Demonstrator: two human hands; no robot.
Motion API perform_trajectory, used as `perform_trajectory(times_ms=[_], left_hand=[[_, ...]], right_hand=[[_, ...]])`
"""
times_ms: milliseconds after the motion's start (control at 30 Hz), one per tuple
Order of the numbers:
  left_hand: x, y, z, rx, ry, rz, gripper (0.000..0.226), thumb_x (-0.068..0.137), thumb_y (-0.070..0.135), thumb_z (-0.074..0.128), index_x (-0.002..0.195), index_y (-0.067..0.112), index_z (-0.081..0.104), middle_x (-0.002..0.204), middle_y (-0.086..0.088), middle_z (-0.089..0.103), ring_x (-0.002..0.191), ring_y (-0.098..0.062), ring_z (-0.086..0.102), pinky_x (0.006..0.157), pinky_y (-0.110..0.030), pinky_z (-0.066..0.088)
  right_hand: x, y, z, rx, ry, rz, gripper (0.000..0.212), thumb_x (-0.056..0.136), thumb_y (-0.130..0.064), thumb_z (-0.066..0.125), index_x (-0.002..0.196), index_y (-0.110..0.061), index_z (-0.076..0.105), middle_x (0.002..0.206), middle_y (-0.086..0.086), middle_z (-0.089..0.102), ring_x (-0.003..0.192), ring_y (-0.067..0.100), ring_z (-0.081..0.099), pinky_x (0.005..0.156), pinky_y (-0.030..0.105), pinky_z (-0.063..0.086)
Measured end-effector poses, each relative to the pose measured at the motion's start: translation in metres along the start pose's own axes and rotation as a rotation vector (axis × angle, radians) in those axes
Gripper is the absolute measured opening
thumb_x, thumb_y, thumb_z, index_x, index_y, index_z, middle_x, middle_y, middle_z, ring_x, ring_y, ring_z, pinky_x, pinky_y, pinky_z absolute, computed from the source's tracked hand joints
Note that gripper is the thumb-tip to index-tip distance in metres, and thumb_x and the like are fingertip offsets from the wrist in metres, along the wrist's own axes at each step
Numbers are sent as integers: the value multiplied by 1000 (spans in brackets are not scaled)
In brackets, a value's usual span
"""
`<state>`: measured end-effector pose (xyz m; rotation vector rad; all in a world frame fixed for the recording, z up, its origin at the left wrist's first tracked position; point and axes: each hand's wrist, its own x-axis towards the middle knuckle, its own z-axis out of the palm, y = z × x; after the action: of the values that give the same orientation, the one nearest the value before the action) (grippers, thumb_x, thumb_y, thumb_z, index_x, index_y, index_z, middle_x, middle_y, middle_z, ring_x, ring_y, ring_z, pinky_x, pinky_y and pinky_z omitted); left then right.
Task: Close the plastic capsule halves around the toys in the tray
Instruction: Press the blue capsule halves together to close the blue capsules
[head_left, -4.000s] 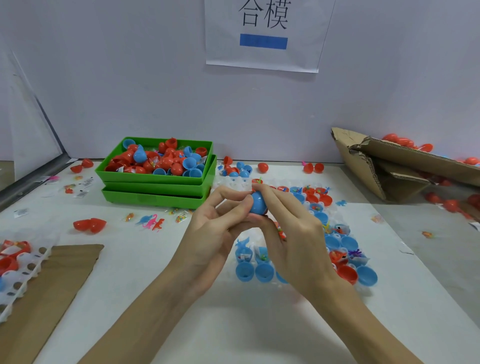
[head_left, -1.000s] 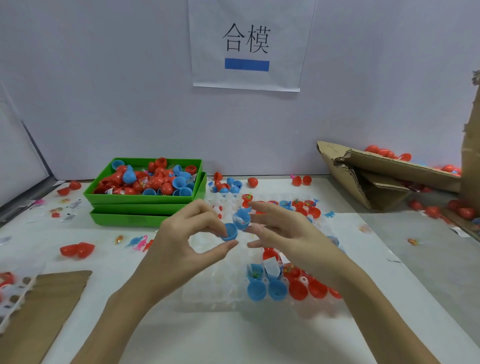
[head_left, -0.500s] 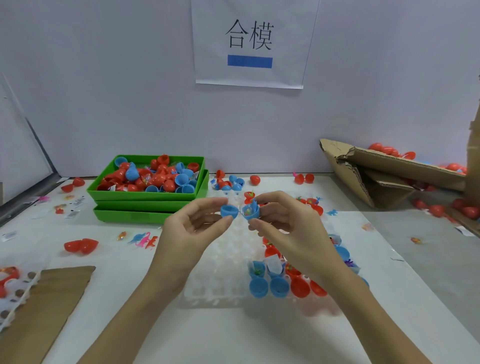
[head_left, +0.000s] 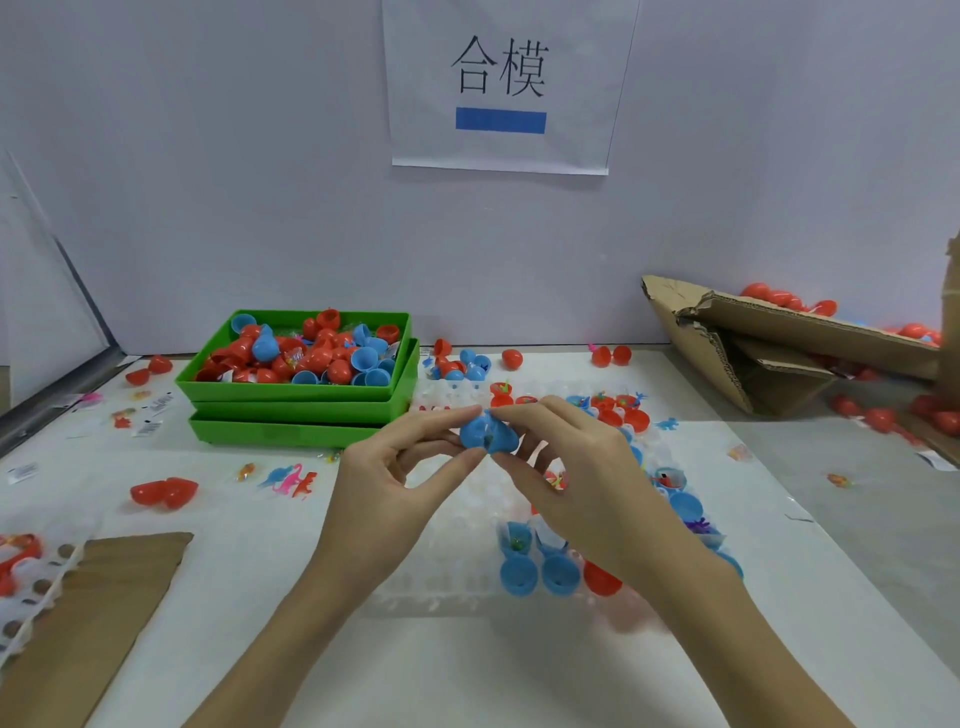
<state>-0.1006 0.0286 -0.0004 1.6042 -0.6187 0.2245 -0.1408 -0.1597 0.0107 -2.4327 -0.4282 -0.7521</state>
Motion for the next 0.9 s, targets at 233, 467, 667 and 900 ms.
perform_trajectory(times_ms=[233,467,667,900], left_hand=[[2,-1,-3,87,-87,102,35,93,19,72,125,32,71,117,8,72,113,-20,70,91,-22,58],[3,-4,-6,200,-104,181,17,99,18,69,115,21,72,115,6,71,106,-21,72,86,-26,61],[2,-2,-5,67,-7,86,14,95,5,70,104,13,76,107,3,78,96,-15,77,83,-23,61],[4,1,-7,-80,38,-60,23,91,0,75,96,21,71,105,3,79,90,-19,79,78,-20,60]], right_hand=[[1,-4,-2,7,-30,3,27,90,-27,76,113,-17,68,102,-12,57,77,13,63,71,17,57],[1,-4,3,178,-35,97,33,90,-19,77,121,-21,64,105,-13,65,87,6,65,77,12,55],[-2,-7,5,308,-7,133,34,93,-16,74,124,-28,64,107,-12,63,97,6,64,78,16,56],[-3,-12,9,436,5,145,35,94,-13,72,121,-34,63,110,-8,62,99,8,65,76,18,57]])
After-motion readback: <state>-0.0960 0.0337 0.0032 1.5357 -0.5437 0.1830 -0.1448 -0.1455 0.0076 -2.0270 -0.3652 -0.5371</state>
